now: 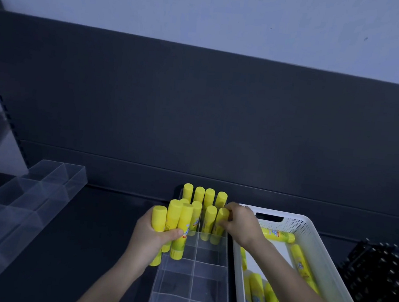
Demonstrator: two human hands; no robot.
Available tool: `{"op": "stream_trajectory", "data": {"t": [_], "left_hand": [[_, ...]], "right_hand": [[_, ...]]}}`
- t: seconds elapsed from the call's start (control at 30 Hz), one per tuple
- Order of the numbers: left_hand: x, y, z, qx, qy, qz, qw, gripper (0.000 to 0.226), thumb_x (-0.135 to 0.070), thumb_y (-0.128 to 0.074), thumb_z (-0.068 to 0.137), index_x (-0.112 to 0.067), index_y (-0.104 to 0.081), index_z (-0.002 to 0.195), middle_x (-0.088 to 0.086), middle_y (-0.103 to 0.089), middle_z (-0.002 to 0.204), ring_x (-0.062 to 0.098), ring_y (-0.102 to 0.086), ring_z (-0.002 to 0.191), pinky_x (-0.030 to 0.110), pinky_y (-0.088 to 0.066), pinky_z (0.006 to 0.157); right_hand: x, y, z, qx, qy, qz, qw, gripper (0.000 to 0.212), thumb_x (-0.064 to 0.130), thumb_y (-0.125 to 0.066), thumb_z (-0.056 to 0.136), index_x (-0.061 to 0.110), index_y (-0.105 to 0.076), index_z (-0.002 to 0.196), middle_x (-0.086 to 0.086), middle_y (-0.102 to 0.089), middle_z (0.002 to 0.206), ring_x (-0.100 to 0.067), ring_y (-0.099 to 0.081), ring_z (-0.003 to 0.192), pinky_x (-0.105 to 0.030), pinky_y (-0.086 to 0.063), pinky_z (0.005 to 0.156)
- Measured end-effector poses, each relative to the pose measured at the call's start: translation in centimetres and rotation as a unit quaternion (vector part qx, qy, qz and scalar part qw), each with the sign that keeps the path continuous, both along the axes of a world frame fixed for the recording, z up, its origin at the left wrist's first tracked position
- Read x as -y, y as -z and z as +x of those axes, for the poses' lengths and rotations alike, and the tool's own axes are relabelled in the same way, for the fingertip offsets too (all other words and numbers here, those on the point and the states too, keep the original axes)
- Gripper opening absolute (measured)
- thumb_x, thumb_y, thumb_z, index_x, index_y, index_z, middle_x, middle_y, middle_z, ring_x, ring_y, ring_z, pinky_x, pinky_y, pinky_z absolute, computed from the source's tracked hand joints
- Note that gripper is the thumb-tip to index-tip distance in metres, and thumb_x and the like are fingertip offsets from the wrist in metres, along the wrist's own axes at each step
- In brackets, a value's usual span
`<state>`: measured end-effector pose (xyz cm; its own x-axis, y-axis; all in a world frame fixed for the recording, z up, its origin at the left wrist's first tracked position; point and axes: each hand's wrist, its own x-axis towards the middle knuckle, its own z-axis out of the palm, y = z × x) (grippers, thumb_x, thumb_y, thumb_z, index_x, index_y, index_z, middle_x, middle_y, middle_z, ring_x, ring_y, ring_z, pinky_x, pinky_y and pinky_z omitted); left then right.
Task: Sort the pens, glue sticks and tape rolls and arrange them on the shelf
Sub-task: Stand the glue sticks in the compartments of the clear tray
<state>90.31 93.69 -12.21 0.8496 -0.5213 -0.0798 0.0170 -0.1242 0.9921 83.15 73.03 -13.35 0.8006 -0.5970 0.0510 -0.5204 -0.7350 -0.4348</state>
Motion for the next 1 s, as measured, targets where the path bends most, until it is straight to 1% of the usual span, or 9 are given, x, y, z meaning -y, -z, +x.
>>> {"op": "stream_trajectory", "data": {"t": [0.07,0.2,0.33,0.47,0.57,0.73,0.9,1.0], "left_hand": [[0.10,0.09,0.09,0.001,0.001,0.004,1.000,0.030,0.001,-0.077,0.068,-0.011,-0.056,0.085,0.009,-0.065,0.082,0.024,-0.064,0.076,0.035,-0.051,0.061],[0.34,0.09,0.05,0.000,0.005,0.004,1.000,0.030,0.002,-0.077,0.069,-0.012,-0.056,0.085,0.007,-0.065,0.083,0.021,-0.063,0.075,0.031,-0.050,0.058],[0.44,0.15,0.02,-0.003,0.004,0.003,1.000,0.030,0.003,-0.076,0.069,-0.013,-0.055,0.084,0.006,-0.064,0.082,0.021,-0.063,0.074,0.030,-0.049,0.058],[0.45,0.11,-0.01,-0.008,0.002,0.000,1.000,0.030,0.003,-0.076,0.069,-0.012,-0.055,0.083,0.006,-0.064,0.080,0.020,-0.063,0.074,0.031,-0.049,0.058],[0.48,0.12,-0.06,-0.009,0.003,0.001,1.000,0.029,0.003,-0.076,0.069,-0.012,-0.055,0.084,0.006,-0.064,0.081,0.020,-0.063,0.074,0.031,-0.050,0.059],[0.59,0.10,-0.12,-0.009,0.003,0.001,1.000,0.029,0.002,-0.076,0.069,-0.012,-0.056,0.085,0.007,-0.065,0.082,0.020,-0.063,0.076,0.032,-0.050,0.060],[0.74,0.03,-0.28,-0.008,0.004,0.003,1.000,0.030,0.002,-0.076,0.069,-0.014,-0.056,0.084,0.006,-0.064,0.083,0.020,-0.063,0.076,0.032,-0.051,0.061],[0.77,0.11,-0.25,-0.010,0.002,0.005,1.000,0.029,0.002,-0.076,0.069,-0.013,-0.055,0.084,0.006,-0.064,0.083,0.020,-0.063,0.076,0.032,-0.051,0.061]], "right_hand": [[0.07,0.05,0.03,-0.003,-0.001,-0.002,1.000,0.027,0.025,-0.061,0.081,0.014,-0.058,0.106,-0.014,-0.063,0.099,-0.029,-0.057,0.092,-0.028,-0.040,0.067],[0.06,0.15,0.03,-0.007,0.001,-0.017,1.000,0.032,0.024,-0.060,0.082,0.013,-0.057,0.111,-0.014,-0.062,0.101,-0.029,-0.058,0.094,-0.030,-0.044,0.072],[0.05,0.23,0.11,-0.019,-0.005,-0.032,0.999,0.030,0.024,-0.058,0.082,0.013,-0.056,0.110,-0.014,-0.062,0.102,-0.029,-0.056,0.094,-0.028,-0.040,0.069],[0.21,0.25,0.12,-0.019,-0.008,-0.028,0.999,0.035,0.025,-0.061,0.081,0.015,-0.056,0.113,-0.014,-0.062,0.104,-0.028,-0.057,0.095,-0.031,-0.046,0.074],[0.28,0.19,0.05,-0.018,-0.011,-0.021,1.000,0.039,0.025,-0.062,0.080,0.017,-0.055,0.118,-0.012,-0.062,0.105,-0.027,-0.059,0.094,-0.031,-0.048,0.075],[0.38,0.16,-0.09,-0.019,-0.018,-0.021,0.999,0.035,0.024,-0.060,0.079,0.018,-0.056,0.113,-0.011,-0.063,0.102,-0.028,-0.059,0.091,-0.029,-0.045,0.069],[0.38,-0.22,-0.32,-0.015,-0.027,-0.023,0.999,0.024,0.013,-0.053,0.081,0.011,-0.060,0.104,-0.014,-0.063,0.097,-0.029,-0.055,0.094,-0.031,-0.044,0.070],[0.11,-0.46,-0.29,-0.028,-0.044,-0.051,0.997,0.021,0.010,-0.049,0.083,0.006,-0.057,0.102,-0.016,-0.062,0.098,-0.028,-0.050,0.100,-0.026,-0.035,0.068]]}}
